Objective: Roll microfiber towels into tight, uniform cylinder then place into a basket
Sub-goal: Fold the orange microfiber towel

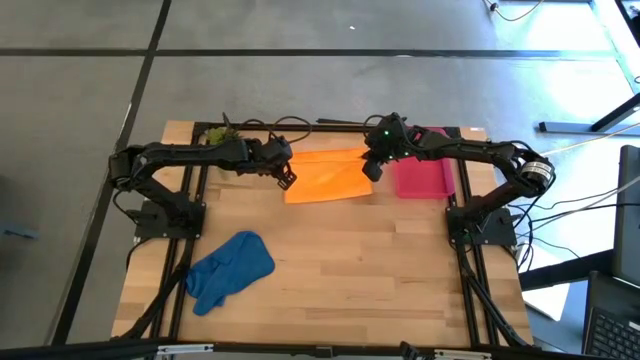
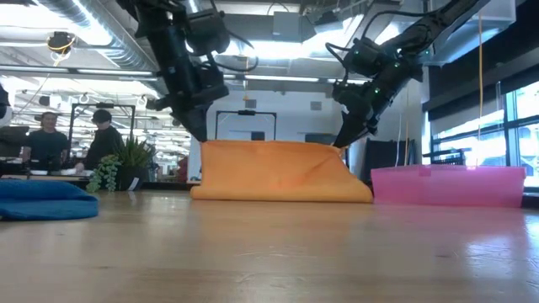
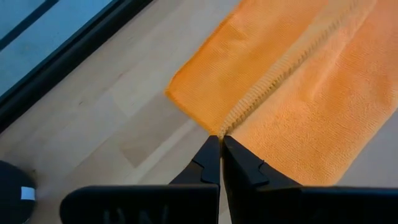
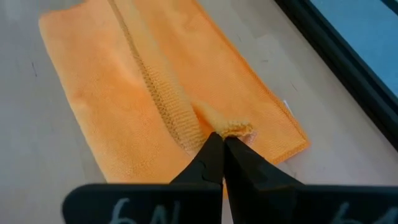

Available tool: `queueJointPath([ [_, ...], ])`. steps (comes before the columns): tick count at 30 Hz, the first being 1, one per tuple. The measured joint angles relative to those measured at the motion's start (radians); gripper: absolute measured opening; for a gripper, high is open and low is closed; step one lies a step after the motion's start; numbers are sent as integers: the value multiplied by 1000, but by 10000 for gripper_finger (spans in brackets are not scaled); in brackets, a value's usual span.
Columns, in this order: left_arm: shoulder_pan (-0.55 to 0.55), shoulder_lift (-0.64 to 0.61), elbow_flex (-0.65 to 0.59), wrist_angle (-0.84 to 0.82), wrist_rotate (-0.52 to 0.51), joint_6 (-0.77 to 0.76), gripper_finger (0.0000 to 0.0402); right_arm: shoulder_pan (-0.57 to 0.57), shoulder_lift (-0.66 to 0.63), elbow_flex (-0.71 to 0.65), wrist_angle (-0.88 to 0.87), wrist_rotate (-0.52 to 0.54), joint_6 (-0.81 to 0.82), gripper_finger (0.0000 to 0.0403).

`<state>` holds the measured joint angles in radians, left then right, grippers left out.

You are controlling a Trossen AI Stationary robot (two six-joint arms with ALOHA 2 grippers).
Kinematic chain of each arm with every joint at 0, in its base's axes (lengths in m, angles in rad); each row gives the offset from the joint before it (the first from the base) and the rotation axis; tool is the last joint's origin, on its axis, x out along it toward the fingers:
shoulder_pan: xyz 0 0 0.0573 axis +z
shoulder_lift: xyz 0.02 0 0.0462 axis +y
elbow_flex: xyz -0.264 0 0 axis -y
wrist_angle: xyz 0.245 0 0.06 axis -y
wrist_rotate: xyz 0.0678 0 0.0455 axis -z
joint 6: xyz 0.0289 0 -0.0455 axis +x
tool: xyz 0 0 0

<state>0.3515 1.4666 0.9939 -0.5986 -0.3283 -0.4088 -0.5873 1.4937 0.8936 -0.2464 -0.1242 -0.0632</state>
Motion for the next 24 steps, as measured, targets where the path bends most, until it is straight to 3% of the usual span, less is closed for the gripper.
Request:
queueJointPath([
  [24,15,34,0,93,-73,-24,0,-1,90,0,77,45,-51,4],
])
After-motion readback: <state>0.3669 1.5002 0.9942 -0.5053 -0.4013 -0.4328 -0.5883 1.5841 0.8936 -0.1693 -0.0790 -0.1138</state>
